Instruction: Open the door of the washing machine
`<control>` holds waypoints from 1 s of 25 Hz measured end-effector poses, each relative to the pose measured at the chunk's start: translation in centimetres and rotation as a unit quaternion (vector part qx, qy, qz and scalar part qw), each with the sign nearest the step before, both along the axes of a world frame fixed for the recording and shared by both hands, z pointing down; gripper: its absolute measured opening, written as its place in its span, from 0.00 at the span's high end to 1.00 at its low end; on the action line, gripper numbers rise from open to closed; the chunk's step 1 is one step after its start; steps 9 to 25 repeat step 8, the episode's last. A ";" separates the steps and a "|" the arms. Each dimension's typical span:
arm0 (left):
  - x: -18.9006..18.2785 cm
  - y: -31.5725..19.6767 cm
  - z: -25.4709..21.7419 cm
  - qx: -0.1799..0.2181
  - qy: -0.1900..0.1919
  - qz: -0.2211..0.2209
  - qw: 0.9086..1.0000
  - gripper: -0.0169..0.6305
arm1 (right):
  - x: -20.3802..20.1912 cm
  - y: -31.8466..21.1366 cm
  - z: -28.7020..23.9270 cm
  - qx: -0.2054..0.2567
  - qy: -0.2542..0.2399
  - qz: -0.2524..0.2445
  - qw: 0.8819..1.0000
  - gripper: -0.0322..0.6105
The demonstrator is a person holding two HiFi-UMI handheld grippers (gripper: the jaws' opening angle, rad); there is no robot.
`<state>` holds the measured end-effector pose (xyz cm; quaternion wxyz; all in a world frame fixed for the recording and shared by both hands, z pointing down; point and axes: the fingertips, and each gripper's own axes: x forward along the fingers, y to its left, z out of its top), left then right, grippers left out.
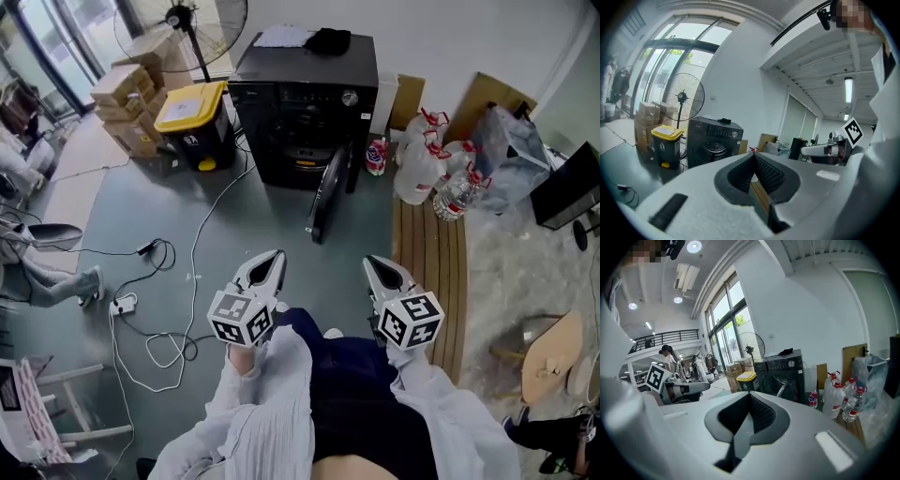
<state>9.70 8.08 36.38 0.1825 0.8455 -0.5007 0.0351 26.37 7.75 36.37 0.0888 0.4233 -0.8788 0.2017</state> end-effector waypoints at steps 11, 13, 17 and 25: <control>-0.4 1.6 1.1 -0.019 -0.011 0.002 1.000 0.97 | -1.7 1.1 0.6 -0.012 -0.012 -0.012 1.000 0.94; -0.4 1.6 1.1 -0.019 -0.011 0.002 1.000 0.97 | -1.7 1.1 0.6 -0.012 -0.012 -0.012 1.000 0.94; -0.4 1.6 1.1 -0.019 -0.011 0.002 1.000 0.97 | -1.7 1.1 0.6 -0.012 -0.012 -0.012 1.000 0.94; -0.4 1.6 1.1 -0.019 -0.011 0.002 1.000 0.97 | -1.7 1.1 0.6 -0.012 -0.012 -0.012 1.000 0.94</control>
